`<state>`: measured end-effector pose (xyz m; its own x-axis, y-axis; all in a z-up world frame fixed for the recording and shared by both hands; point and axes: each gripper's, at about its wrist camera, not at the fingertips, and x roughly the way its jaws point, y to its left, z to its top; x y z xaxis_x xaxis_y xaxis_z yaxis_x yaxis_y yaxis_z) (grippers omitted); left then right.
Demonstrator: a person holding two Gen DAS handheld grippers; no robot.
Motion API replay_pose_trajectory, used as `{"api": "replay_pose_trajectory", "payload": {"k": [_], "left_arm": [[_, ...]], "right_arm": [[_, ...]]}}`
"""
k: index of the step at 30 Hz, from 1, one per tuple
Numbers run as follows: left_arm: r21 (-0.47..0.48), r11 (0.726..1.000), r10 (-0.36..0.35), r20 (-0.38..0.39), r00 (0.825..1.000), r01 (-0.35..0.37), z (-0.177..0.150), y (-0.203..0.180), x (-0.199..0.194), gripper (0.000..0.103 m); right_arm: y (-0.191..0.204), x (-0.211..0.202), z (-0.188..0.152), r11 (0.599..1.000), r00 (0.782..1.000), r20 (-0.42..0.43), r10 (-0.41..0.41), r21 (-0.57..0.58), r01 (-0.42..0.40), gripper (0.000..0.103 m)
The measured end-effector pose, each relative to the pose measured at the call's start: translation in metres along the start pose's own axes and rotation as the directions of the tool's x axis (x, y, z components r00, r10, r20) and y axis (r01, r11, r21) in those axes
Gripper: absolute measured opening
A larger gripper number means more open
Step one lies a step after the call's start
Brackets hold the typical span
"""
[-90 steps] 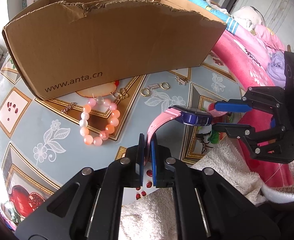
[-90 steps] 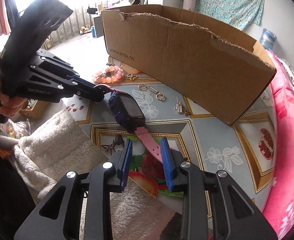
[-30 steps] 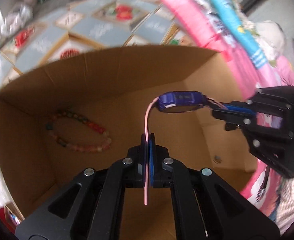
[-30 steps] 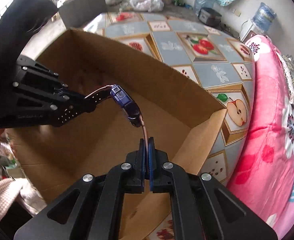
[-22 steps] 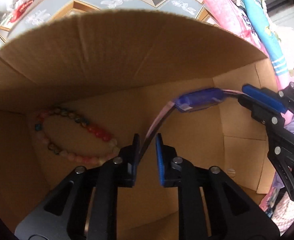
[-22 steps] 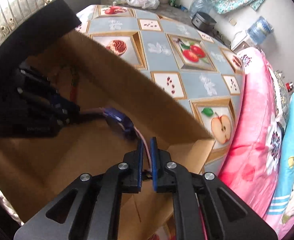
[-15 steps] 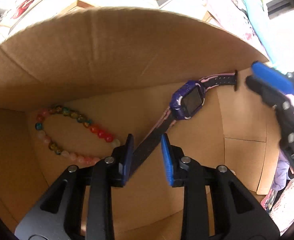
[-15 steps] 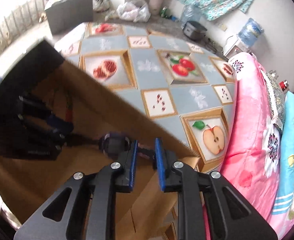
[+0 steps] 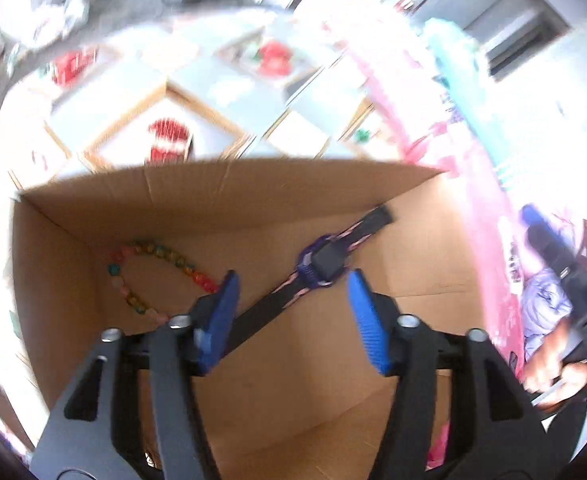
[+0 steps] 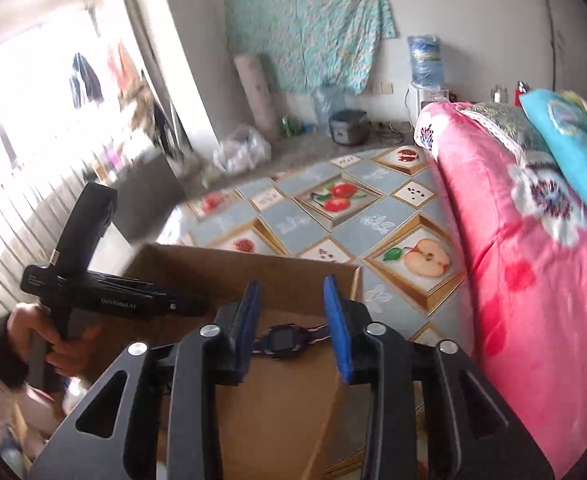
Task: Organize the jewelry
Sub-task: 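Lower the smartwatch into the box with the left gripper and release it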
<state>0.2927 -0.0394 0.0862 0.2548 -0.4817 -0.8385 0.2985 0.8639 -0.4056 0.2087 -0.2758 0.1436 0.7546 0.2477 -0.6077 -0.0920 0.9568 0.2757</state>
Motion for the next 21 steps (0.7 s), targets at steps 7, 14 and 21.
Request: {"api": "replay_pose_trajectory", "payload": {"k": [7, 14, 21], "left_arm": [[0.045, 0.999, 0.008, 0.128, 0.992, -0.013, -0.029, -0.02, -0.054, 0.078], [0.089, 0.989, 0.098, 0.215, 0.972, -0.12, -0.063, -0.019, -0.081, 0.083], [0.068, 0.986, 0.134, 0.231, 0.964, -0.154, -0.072, -0.011, -0.079, 0.083]], "right_arm": [[0.005, -0.016, -0.033, 0.993, 0.997, 0.042, 0.067, 0.093, -0.071, 0.041], [0.013, -0.019, -0.038, 0.994, 0.997, 0.013, 0.082, 0.066, -0.083, 0.047], [0.021, -0.013, -0.039, 0.995, 0.995, -0.044, 0.088, 0.05, -0.086, 0.05]]}}
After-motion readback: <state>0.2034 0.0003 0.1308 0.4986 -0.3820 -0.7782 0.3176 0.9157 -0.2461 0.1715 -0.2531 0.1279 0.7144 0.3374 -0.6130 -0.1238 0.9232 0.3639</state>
